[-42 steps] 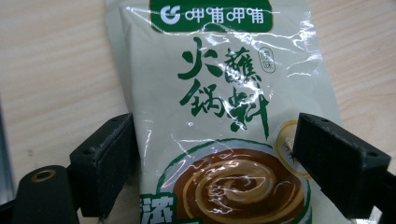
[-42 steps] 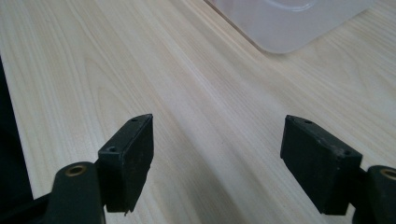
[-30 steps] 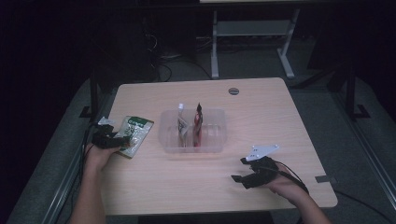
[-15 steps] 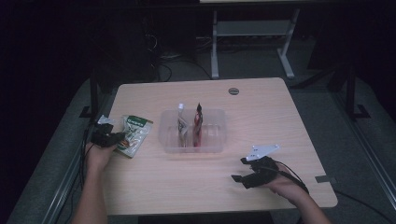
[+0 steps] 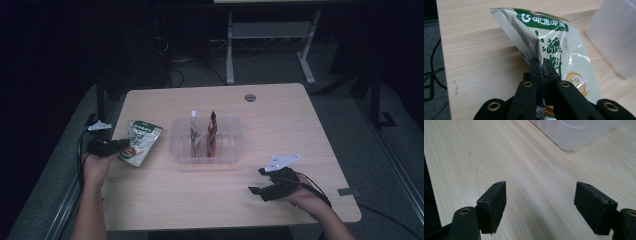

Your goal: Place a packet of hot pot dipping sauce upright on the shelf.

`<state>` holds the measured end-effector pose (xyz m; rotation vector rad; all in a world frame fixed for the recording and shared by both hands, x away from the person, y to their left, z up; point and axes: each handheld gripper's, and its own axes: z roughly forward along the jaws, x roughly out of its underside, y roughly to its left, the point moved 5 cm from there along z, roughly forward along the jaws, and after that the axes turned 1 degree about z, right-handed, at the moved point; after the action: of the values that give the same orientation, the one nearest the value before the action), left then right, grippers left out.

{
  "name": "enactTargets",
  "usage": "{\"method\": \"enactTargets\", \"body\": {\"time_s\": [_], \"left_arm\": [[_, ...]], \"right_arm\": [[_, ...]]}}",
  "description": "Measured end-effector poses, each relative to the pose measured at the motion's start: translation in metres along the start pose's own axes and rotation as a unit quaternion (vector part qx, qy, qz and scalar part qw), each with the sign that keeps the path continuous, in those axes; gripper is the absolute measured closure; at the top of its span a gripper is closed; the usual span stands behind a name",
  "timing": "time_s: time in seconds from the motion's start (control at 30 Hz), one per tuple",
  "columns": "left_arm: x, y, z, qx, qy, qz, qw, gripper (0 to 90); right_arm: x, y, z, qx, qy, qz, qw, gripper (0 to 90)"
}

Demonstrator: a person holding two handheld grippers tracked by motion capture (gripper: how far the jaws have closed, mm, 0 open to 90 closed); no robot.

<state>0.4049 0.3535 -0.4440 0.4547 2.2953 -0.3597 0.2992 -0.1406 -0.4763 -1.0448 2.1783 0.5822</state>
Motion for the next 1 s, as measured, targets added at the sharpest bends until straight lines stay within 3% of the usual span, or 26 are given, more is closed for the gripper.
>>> {"method": "enactTargets", "body": {"time_s": [0.2,0.37,0.53,0.67,0.8,1.0], "left_arm": [[-0.001,-0.016,-0.023,0.026,-0.012,0.002,0.9996,89.3],[0.000,-0.029,-0.039,0.042,-0.022,0.013,0.9988,89.3],[0.009,-0.048,-0.059,0.057,-0.020,0.042,0.9973,89.4],[0.017,-0.062,-0.070,0.066,-0.013,0.064,0.9957,89.3],[0.024,-0.074,-0.080,0.074,-0.016,0.073,0.9945,89.4],[0.033,-0.094,-0.092,0.095,-0.023,0.088,0.9913,89.5]], "right_arm": [[-0.002,-0.003,-0.004,0.004,-0.003,0.012,0.9999,25.7],[-0.006,-0.003,-0.009,-0.011,-0.009,0.022,0.9997,21.4],[-0.013,-0.001,-0.016,-0.019,-0.024,0.032,0.9990,18.7],[-0.015,0.000,-0.014,-0.032,-0.013,0.040,0.9986,18.7],[-0.017,0.004,-0.014,-0.052,-0.016,0.039,0.9978,18.8],[-0.020,0.007,-0.014,-0.063,-0.017,0.034,0.9973,20.8]]}}
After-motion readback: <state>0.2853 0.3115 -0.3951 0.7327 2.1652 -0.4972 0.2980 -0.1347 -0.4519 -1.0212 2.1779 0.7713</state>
